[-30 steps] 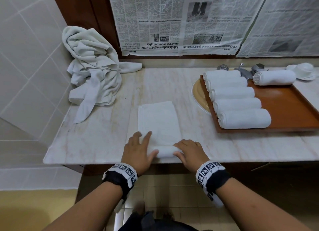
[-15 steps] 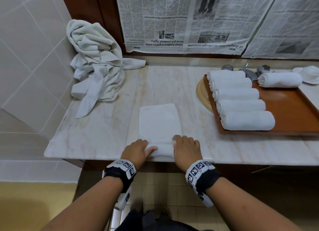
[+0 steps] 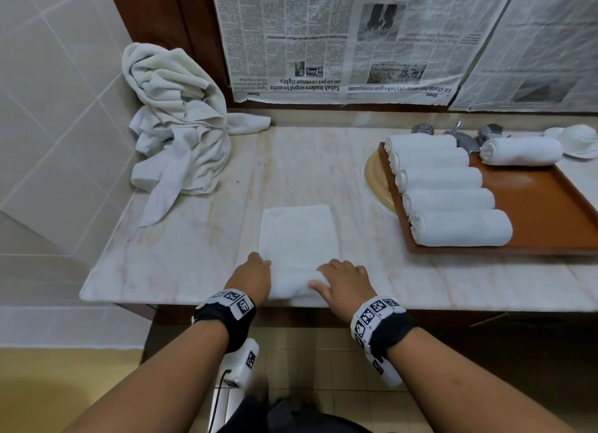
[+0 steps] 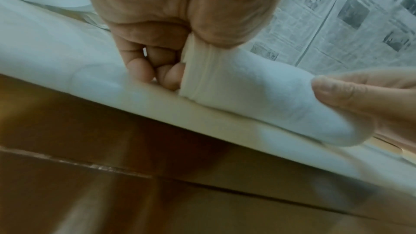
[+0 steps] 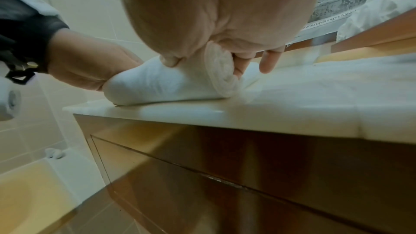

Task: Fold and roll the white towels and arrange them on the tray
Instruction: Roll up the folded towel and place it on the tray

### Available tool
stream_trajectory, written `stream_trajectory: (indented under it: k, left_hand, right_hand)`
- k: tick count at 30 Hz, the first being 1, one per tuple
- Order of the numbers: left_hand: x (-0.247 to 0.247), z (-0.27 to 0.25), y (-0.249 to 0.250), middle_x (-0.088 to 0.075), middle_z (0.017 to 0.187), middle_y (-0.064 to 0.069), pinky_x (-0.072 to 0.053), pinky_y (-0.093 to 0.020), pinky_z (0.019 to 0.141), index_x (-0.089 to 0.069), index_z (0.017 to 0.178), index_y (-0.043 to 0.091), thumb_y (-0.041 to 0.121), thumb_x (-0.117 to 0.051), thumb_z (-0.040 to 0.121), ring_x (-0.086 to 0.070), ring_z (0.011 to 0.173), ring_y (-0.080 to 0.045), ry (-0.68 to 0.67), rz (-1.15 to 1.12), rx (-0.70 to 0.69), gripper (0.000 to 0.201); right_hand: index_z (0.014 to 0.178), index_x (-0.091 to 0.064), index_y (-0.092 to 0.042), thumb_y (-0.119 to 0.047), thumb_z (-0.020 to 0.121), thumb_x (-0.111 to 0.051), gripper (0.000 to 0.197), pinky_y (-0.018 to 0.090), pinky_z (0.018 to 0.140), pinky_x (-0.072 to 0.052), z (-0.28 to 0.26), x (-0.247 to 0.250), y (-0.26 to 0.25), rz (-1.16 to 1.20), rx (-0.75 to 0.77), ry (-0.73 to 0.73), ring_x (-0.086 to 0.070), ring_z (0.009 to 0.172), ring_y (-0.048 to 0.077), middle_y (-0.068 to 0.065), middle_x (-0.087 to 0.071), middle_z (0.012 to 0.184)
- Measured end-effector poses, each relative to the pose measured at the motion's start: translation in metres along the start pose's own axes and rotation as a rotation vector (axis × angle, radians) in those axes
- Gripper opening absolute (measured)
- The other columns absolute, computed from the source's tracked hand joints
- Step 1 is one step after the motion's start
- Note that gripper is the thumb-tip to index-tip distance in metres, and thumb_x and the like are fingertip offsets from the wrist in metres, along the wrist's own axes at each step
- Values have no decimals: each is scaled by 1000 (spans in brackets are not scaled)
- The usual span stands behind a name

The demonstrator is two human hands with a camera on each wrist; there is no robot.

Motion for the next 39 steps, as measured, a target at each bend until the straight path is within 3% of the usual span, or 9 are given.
stream_trajectory:
  k: [2, 8, 12, 15, 21, 26, 30, 34, 39]
  left_hand:
    - [2, -2, 5, -61, 103, -15, -41, -35, 72, -41, 103, 10, 34, -33, 104, -60, 96, -36, 28, 88, -20, 26]
    - [-18, -34, 30, -61, 95, -5, -48, -35, 61, -62, 98, 15, 46, -34, 93, -58, 76, -26, 186, 506, -679, 41]
    - [-11, -28, 20, -61, 81, -7, -42, -34, 52, -63, 93, 15, 50, -24, 95, -58, 62, -29, 136, 522, -553, 52]
    - [-3, -17, 24, -63, 95, -7, -42, -36, 66, -59, 105, 16, 50, -11, 100, -63, 82, -32, 63, 451, -408, 59]
    - [-5, 1, 22, -63, 120, -7, -43, -33, 80, -48, 138, 21, 32, -20, 106, -59, 106, -27, -68, 366, -246, 44]
    - [-9, 10, 20, -56, 130, -12, -45, -34, 86, -32, 148, 13, 22, -22, 105, -55, 114, -30, -162, 460, -232, 45]
    - [-1, 9, 20, -61, 124, -13, -45, -38, 92, -48, 135, 13, 27, -19, 107, -58, 112, -31, -115, 367, -129, 43]
    - [4, -19, 38, -62, 99, -9, -46, -37, 68, -59, 104, 12, 43, -36, 96, -60, 86, -31, 165, 465, -465, 39]
    - [-21, -36, 21, -61, 98, -9, -48, -37, 63, -58, 105, 10, 64, -39, 87, -58, 78, -28, 251, 626, -807, 60]
  right_hand:
    - [122, -55, -26, -56, 102, -27, 45, 40, 93, -31, 4, 1, 0, -16, -16, -36, -50, 111, 22, -4, -58, 120]
    - [121, -59, -26, -46, 105, -26, 42, 41, 95, -34, 11, 8, -3, -78, -32, -49, -49, 113, 25, 2, -55, 120]
    - [117, -55, -24, -35, 106, -23, 36, 39, 90, -38, 9, 7, -8, -66, -37, 26, -52, 105, 25, 2, -56, 114]
    - [116, -54, -21, -26, 99, -41, 22, 39, 86, -40, 3, 11, -16, -16, -51, 182, -56, 95, 25, 1, -59, 106]
    - [127, -51, -12, -17, 55, -81, 78, 49, 88, -51, -20, -16, -32, -183, 16, 175, -58, 100, 30, 10, -59, 113]
    - [142, -37, -13, -10, 83, -62, 64, 48, 101, -39, -16, -10, -31, -256, -19, 76, -50, 113, 32, 11, -49, 126]
    - [139, -33, -16, -7, 84, -60, 62, 42, 99, -35, -4, -3, -30, -285, -42, 45, -47, 115, 30, 9, -46, 128]
    - [132, -38, -19, -16, 76, -68, 63, 40, 94, -39, 6, 2, -26, -230, -16, -4, -50, 110, 27, 6, -50, 122]
    - [131, -39, -20, -23, 78, -66, 60, 38, 91, -42, 12, 3, -21, -189, 29, -24, -50, 106, 26, 5, -50, 120]
Point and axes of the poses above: each hand's wrist, its own z-axis towards the middle knuckle, its own x-axis out of the back of the hand, y = z × x, the point moved 6 cm from there along z, towards the middle knuckle
